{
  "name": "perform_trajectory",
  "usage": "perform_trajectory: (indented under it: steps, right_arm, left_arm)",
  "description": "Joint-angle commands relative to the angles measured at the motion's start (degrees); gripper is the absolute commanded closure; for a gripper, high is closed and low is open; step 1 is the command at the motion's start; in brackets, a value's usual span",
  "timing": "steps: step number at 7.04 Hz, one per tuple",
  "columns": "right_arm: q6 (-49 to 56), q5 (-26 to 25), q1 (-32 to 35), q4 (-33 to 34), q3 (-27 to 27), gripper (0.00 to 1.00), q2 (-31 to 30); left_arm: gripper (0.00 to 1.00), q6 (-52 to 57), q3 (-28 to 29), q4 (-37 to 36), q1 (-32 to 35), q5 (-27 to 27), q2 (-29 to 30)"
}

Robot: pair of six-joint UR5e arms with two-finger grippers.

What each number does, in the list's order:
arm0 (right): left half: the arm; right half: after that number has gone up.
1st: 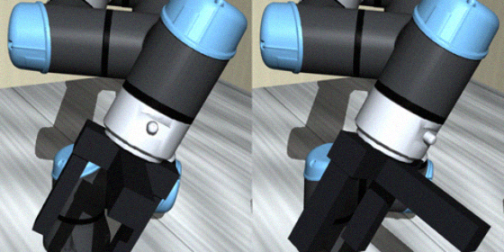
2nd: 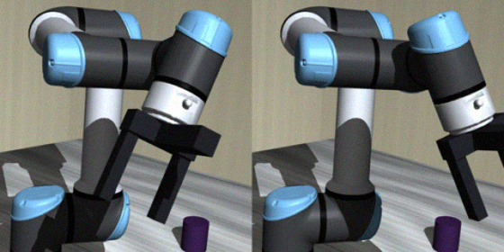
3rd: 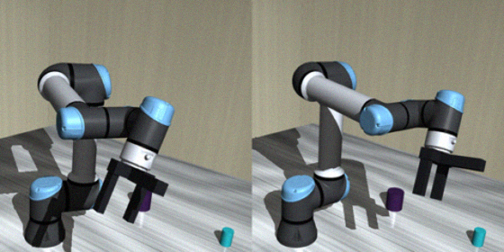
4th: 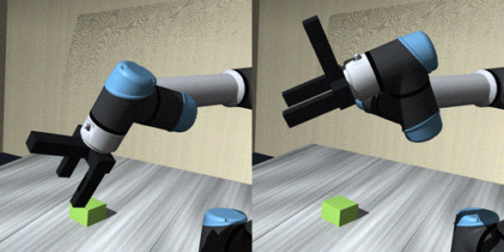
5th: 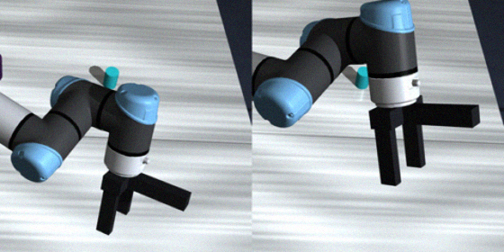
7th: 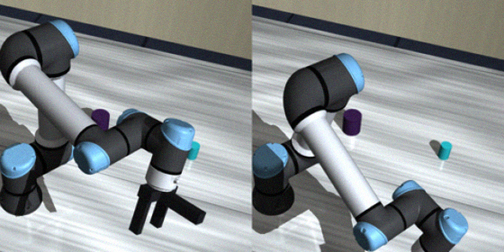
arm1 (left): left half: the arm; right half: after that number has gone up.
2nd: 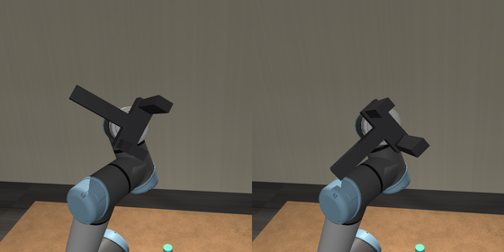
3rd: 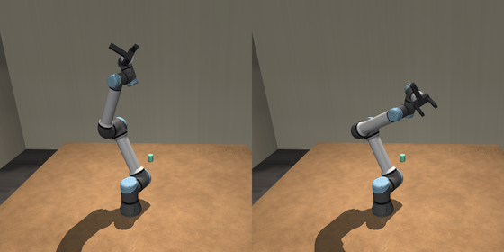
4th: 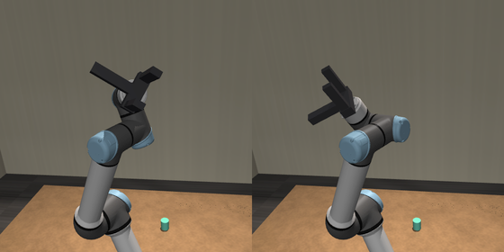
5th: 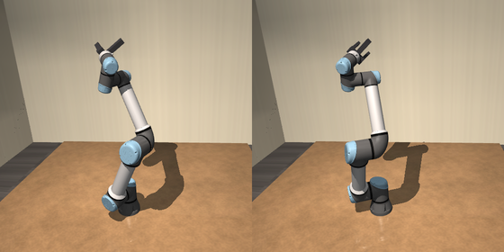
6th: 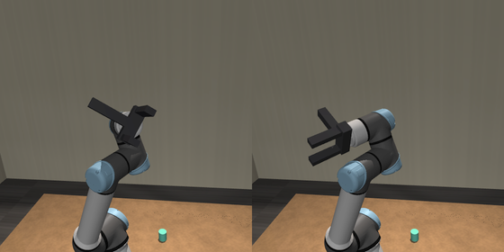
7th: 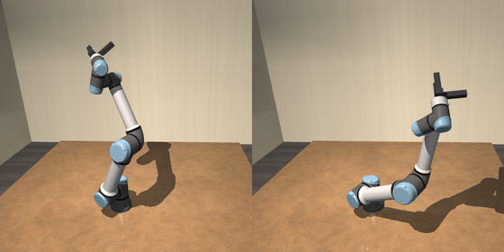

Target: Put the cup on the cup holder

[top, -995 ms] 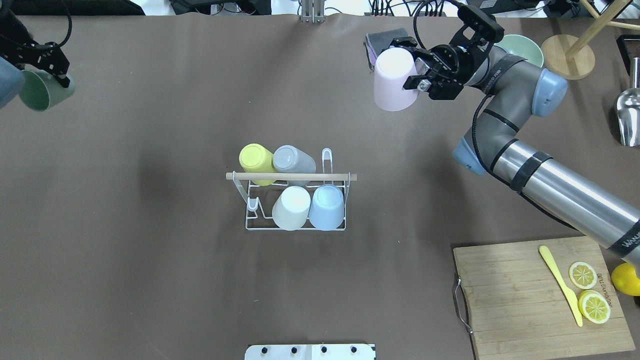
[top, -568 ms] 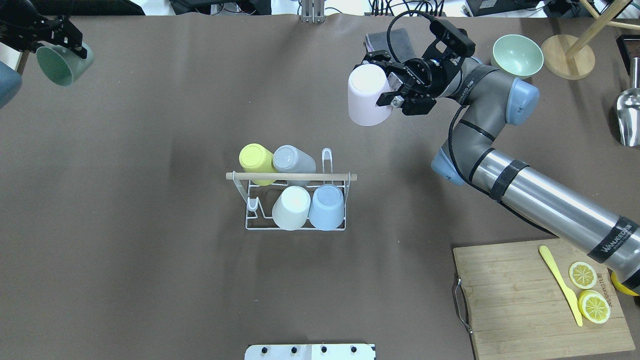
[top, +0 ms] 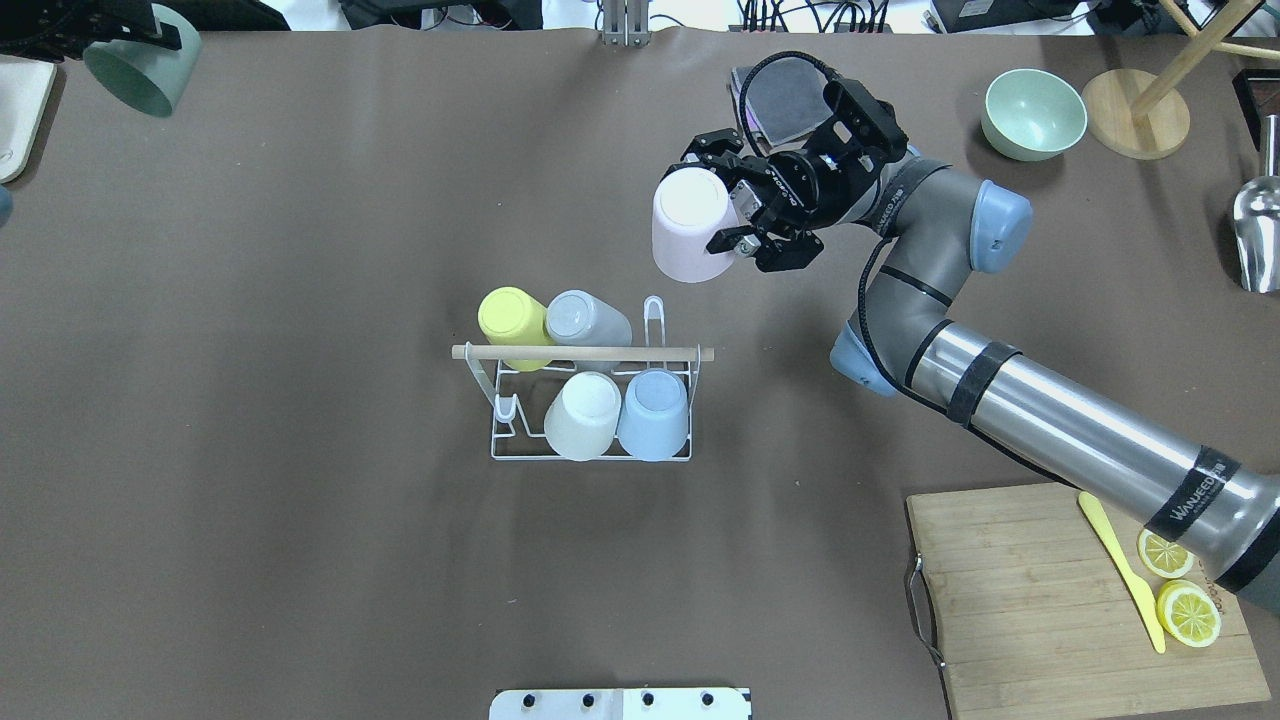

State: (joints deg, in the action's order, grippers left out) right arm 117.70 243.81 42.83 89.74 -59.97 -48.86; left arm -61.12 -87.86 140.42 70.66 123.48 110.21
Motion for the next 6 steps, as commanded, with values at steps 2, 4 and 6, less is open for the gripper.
perform_trajectory:
  steps: [2,4,6]
  right_arm:
    - [1.91,-0.09,-2.65,0.0,2.22,0.78,-0.09]
    - [2.53,-0.09,-3.98,-0.18,3.28,0.78,-0.09]
    - [3.59,-0.01,-4.42,-0.26,3.28,0.78,0.25]
  left_arm:
    - [0.83,-8.74,-0.3,21.16,-0.78,-5.24,-1.23]
    - [0.83,-9.19,-1.09,33.02,-6.74,-17.42,-2.27]
    - [0.83,-8.76,-3.27,39.04,-12.45,-30.0,-2.46]
